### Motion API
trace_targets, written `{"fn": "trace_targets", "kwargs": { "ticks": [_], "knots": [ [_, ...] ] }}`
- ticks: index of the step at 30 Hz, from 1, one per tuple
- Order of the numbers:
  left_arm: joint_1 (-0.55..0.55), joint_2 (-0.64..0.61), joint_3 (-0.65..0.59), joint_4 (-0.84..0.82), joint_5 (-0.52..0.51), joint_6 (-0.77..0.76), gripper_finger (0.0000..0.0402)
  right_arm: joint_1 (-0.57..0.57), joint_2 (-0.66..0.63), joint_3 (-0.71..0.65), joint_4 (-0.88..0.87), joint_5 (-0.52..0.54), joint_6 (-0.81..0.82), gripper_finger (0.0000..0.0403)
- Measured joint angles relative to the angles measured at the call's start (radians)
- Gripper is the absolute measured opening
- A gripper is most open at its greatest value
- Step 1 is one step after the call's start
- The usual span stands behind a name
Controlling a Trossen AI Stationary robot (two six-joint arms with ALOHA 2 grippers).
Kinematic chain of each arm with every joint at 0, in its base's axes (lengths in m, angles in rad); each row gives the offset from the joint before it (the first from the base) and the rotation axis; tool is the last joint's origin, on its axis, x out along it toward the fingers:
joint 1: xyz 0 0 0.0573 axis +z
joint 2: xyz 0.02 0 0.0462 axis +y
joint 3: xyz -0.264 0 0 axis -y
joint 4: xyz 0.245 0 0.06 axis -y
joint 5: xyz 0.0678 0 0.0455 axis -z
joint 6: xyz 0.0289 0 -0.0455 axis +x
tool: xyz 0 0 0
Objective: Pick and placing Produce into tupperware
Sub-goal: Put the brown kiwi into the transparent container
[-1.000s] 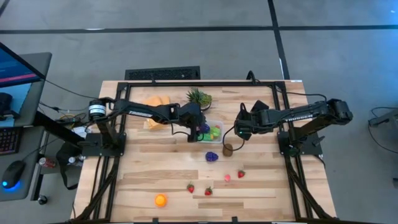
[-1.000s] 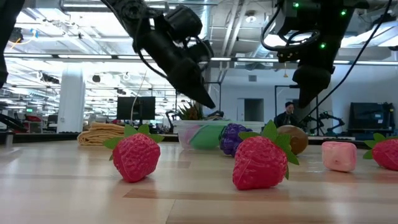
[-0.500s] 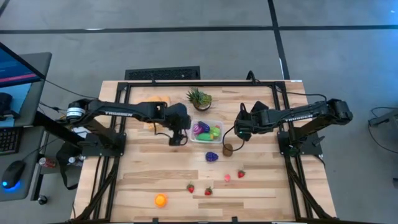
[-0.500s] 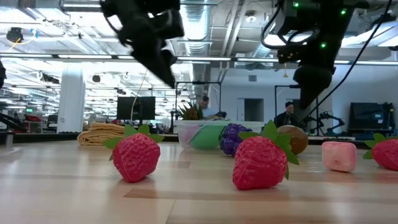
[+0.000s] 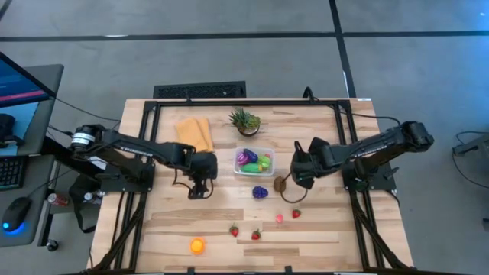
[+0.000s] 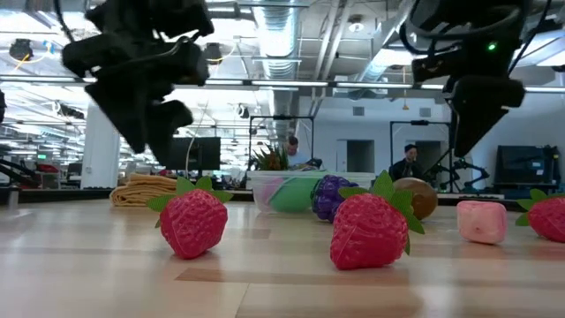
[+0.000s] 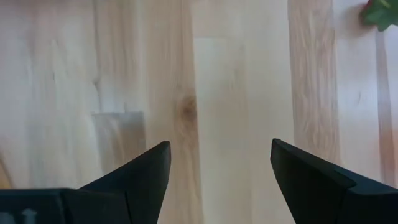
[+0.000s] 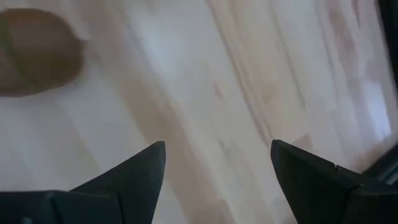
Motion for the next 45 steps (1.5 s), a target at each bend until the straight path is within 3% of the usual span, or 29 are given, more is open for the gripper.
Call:
{"fn": "trace_targets", "kwargs": {
  "ticks": [4, 12, 23, 36, 45],
  "knots": [
    [-0.012, -0.037, -0.061, 0.06, -0.024, -0.035, 0.0265, 0.056, 0.0, 0.0, 0.05, -0.015, 0.068, 0.0286],
    [-0.019, -0.063, -0.091, 0.099, -0.084, -0.035, 0.0265, 0.08, 0.0, 0.0, 0.33, -0.074, 0.265, 0.0286],
    [-0.023, -0.062, -0.091, 0.104, -0.086, 0.012, 0.0265, 0.04, 0.032, 0.001, 0.388, -0.041, 0.555, 0.0286],
    [-0.034, -0.062, -0.091, 0.092, -0.09, 0.022, 0.0265, 0.04, 0.172, 0.001, 0.477, -0.146, 0.607, 0.0286],
    [-0.034, -0.062, -0.091, 0.096, -0.096, 0.022, 0.0265, 0.047, 0.221, 0.0, 0.492, -0.152, 0.625, 0.0286]
  ]
}}
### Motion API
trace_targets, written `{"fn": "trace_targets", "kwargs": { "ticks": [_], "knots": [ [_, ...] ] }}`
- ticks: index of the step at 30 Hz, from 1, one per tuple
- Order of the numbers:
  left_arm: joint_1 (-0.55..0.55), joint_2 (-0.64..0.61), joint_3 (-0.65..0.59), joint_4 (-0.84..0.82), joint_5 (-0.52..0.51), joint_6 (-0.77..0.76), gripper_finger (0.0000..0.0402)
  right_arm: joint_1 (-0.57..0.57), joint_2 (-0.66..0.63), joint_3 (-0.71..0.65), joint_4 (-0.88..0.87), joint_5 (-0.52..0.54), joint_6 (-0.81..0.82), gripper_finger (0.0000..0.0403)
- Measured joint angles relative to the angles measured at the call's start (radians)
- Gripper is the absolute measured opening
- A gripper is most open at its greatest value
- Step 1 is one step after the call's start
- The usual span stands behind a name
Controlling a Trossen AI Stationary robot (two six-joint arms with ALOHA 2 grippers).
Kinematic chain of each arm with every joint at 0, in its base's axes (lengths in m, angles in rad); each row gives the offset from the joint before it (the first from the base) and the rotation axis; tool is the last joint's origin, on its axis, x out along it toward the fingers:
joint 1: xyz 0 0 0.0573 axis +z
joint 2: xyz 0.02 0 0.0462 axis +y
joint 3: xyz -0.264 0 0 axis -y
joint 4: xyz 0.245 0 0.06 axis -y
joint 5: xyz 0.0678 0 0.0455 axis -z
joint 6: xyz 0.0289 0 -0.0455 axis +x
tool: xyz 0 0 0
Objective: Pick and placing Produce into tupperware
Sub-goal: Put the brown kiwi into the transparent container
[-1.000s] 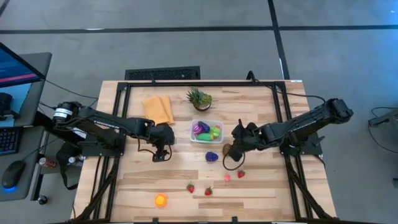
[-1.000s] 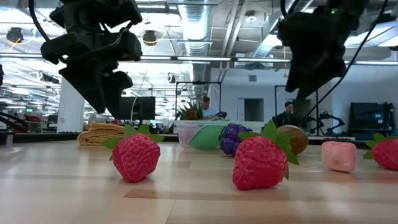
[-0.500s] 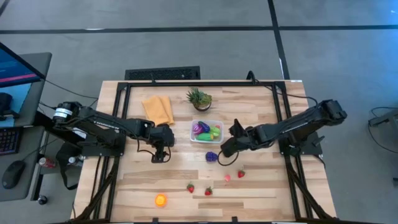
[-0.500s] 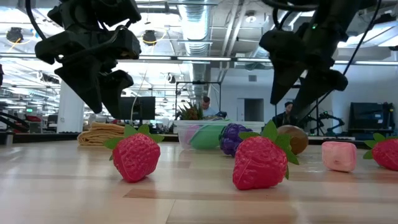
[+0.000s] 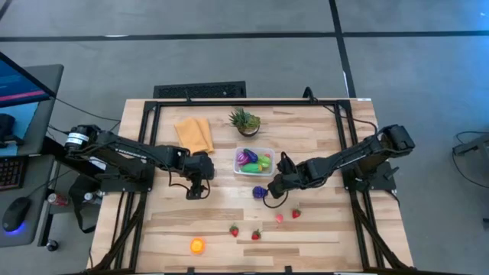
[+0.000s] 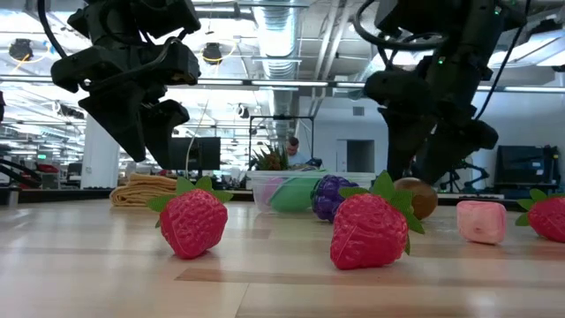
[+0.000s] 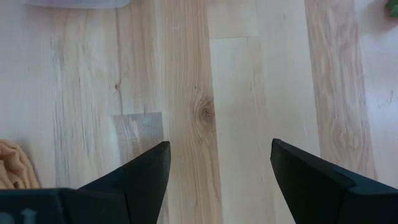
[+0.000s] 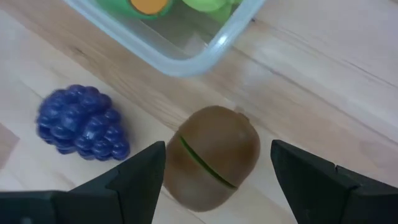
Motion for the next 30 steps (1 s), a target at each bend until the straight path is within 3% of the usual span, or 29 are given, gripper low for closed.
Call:
{"fn": "trace_targets", "kwargs": {
  "ticks": [8, 18, 30],
  "knots": [
    [0.0, 0.0, 0.0, 0.0, 0.0, 0.0, 0.0265, 0.0, 0.001, 0.0, 0.008, 0.008, 0.0, 0.0286],
    [0.0, 0.0, 0.0, 0.007, 0.0, -0.001, 0.0265, 0.0, 0.115, 0.011, 0.053, -0.041, -0.053, 0.0286],
    [0.0, 0.0, 0.0, 0.025, 0.0, -0.001, 0.0265, 0.0, 0.078, 0.014, -0.012, -0.07, -0.154, 0.0286]
  ]
}}
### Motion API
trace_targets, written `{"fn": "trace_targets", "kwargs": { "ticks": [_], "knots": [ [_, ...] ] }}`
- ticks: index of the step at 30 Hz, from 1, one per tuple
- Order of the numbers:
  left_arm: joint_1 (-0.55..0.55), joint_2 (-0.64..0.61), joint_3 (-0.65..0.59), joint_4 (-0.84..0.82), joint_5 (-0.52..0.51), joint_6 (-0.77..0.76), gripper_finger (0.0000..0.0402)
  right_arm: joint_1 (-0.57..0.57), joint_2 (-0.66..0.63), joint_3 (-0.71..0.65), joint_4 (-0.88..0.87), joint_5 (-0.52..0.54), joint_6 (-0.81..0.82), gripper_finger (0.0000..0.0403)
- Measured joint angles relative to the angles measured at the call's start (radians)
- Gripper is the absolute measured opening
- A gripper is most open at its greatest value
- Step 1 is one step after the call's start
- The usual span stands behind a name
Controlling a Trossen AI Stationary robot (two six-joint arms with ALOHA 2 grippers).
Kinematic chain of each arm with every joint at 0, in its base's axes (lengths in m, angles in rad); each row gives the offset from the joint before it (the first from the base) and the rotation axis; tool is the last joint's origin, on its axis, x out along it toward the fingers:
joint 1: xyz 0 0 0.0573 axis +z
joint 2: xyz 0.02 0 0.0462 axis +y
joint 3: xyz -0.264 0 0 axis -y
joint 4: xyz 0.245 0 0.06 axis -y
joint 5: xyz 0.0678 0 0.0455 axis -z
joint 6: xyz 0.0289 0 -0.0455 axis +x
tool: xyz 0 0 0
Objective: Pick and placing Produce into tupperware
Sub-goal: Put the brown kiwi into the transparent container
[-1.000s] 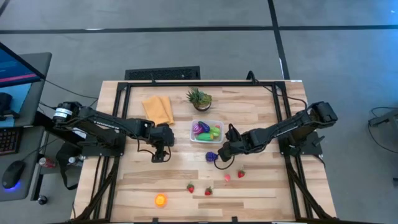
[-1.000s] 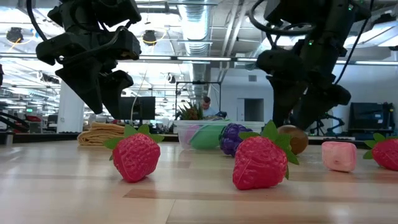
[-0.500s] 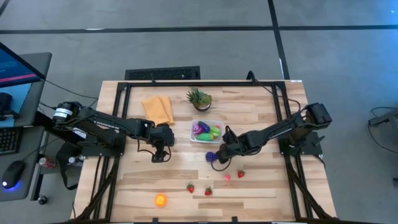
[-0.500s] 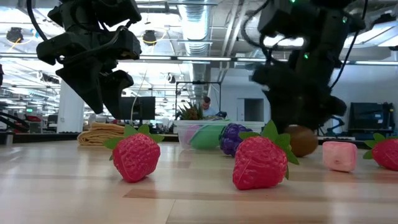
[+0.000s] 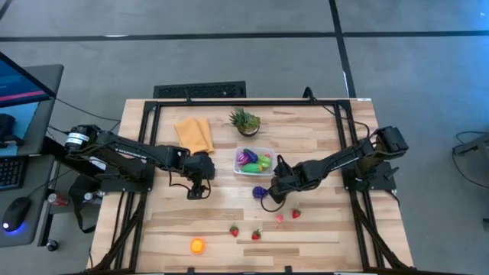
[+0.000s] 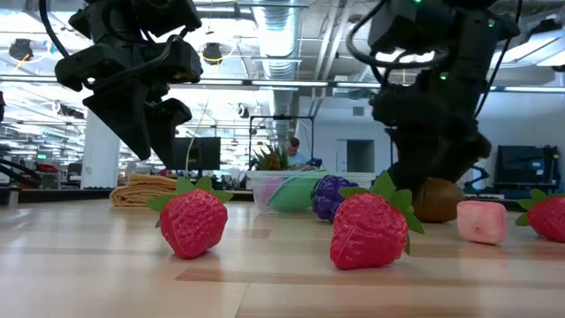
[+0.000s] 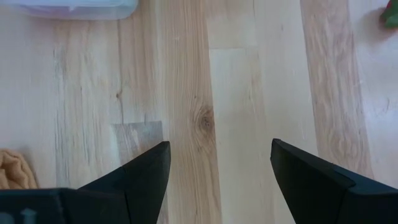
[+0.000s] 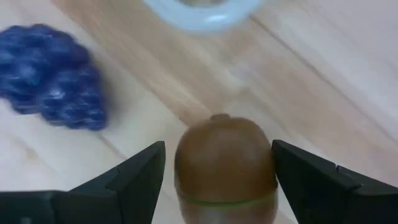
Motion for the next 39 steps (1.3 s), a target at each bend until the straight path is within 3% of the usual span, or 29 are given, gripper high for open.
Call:
{"fn": "trace_targets", "kwargs": {
  "ticks": [17, 29, 39],
  "knots": [
    [0.0, 0.0, 0.001, 0.027, 0.0, -0.001, 0.0265, 0.0, -0.002, -0.001, -0.067, -0.05, -0.085, 0.0284],
    [0.0, 0.0, 0.001, 0.027, 0.0, -0.006, 0.0265, 0.0, -0.002, -0.001, -0.066, -0.049, -0.086, 0.0233],
    [0.0, 0.0, 0.001, 0.027, 0.0, -0.009, 0.0265, 0.0, -0.003, -0.001, -0.071, -0.05, -0.11, 0.0252]
  ]
}}
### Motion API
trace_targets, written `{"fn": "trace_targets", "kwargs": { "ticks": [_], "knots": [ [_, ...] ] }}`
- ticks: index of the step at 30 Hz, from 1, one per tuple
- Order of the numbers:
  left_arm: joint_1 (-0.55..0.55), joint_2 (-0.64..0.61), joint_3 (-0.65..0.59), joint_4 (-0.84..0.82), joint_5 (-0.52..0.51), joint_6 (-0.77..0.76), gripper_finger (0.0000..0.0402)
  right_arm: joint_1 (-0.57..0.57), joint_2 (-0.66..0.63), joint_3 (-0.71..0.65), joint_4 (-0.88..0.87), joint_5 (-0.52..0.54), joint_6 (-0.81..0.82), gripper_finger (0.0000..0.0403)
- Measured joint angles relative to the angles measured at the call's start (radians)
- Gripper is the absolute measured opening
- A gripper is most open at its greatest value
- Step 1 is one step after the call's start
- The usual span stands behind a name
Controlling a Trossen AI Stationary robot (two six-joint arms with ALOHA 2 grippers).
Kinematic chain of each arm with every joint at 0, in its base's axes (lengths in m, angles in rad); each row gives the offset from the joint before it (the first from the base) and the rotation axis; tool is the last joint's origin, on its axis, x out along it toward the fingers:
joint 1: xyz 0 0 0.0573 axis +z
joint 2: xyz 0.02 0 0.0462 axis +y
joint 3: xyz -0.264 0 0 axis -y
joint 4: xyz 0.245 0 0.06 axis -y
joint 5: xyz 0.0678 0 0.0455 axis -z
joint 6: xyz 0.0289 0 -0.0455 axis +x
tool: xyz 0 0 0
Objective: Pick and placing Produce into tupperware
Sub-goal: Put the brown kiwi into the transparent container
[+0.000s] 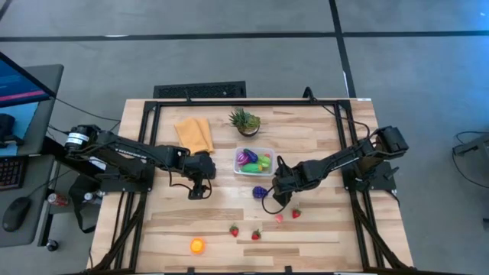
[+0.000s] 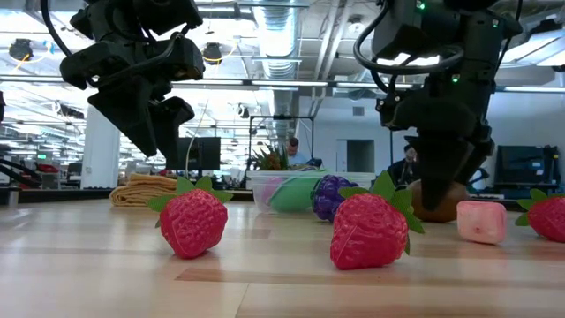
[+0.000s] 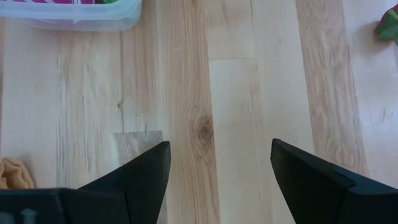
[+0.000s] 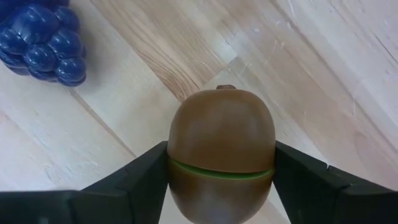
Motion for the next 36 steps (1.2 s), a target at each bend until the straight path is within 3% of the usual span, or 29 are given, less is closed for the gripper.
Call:
{"fn": "trace_targets", "kwargs": {
  "ticks": [6, 11, 22, 30, 36],
  "knots": [
    [0.0, 0.0, 0.0, 0.0, 0.0, -0.004, 0.0265, 0.0, -0.001, 0.0, -0.018, 0.0, -0.003, 0.0233],
    [0.0, 0.0, 0.0, 0.0, 0.0, -0.008, 0.0265, 0.0, -0.001, 0.013, -0.08, -0.001, -0.003, 0.0249],
    [0.0, 0.0, 0.0, 0.0, -0.006, -0.009, 0.0265, 0.0, -0.001, 0.17, -0.283, 0.059, -0.078, 0.0237],
    [0.0, 0.0, 0.0, -0.001, -0.007, -0.01, 0.0265, 0.0, -0.001, 0.304, -0.379, 0.158, -0.141, 0.0247],
    [0.0, 0.0, 0.0, -0.001, -0.008, -0.009, 0.0265, -0.005, -0.001, 0.358, -0.323, 0.283, -0.236, 0.0245]
  ]
}}
